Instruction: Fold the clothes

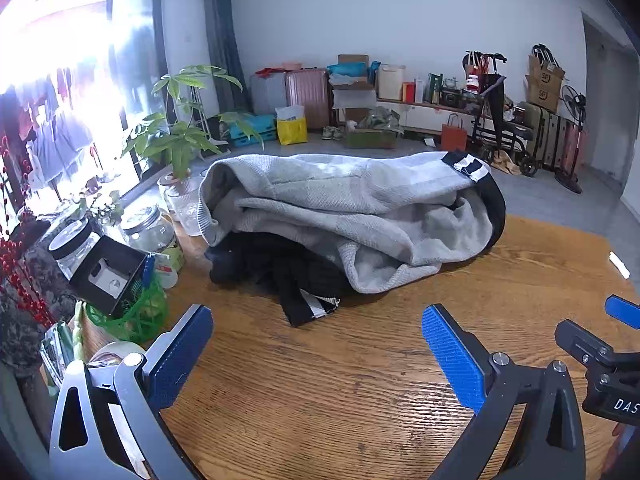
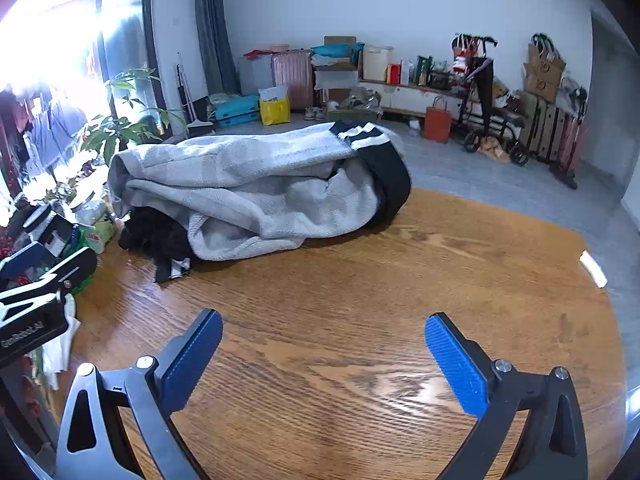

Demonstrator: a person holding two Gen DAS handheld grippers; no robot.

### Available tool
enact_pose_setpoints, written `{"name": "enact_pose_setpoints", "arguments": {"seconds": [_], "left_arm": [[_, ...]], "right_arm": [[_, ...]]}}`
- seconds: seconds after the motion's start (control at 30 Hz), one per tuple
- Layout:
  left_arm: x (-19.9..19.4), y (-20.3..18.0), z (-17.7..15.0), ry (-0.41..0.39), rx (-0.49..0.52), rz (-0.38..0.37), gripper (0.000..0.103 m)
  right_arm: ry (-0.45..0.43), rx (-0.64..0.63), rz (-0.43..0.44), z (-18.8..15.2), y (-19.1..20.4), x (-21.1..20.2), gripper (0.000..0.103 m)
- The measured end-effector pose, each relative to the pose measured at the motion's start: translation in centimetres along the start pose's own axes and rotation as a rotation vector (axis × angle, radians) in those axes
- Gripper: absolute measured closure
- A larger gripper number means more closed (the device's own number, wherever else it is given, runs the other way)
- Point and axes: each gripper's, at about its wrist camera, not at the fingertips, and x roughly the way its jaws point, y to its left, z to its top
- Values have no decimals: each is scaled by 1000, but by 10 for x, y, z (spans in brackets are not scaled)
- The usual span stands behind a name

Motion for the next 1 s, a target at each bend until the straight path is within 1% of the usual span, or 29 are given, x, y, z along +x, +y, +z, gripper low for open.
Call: {"name": "enact_pose_setpoints", "arguments": {"seconds": [0.2, 0.27, 0.33, 0.4, 0.5, 0.8, 0.9, 1.0], "left_arm": [[-6, -3, -3, -22, 21, 17, 0], [-4, -1, -2, -13, 1, 7, 0], [1, 4, 0, -1, -12, 3, 0], [-5, 6, 0, -13, -19, 4, 0], [-6, 8, 1, -14, -24, 5, 0], [-8, 10, 1, -15, -28, -6, 0], [-9, 10, 1, -18, -35, -28, 0], [-10, 11, 1, -15, -36, -33, 0]], "right_arm": [[-26, -7, -18, -4, 10, -3, 0], [-33, -10, -21, -4, 13, -3, 0], [-24, -7, 5, 0, 9, -1, 0], [-35, -3, 33, 1, 5, -2, 0], [-53, -14, 57, 3, 8, -6, 0], [-76, -51, 83, 6, 18, -13, 0], [-74, -48, 84, 6, 19, -14, 0], [-66, -32, 91, 7, 17, -12, 0]]}}
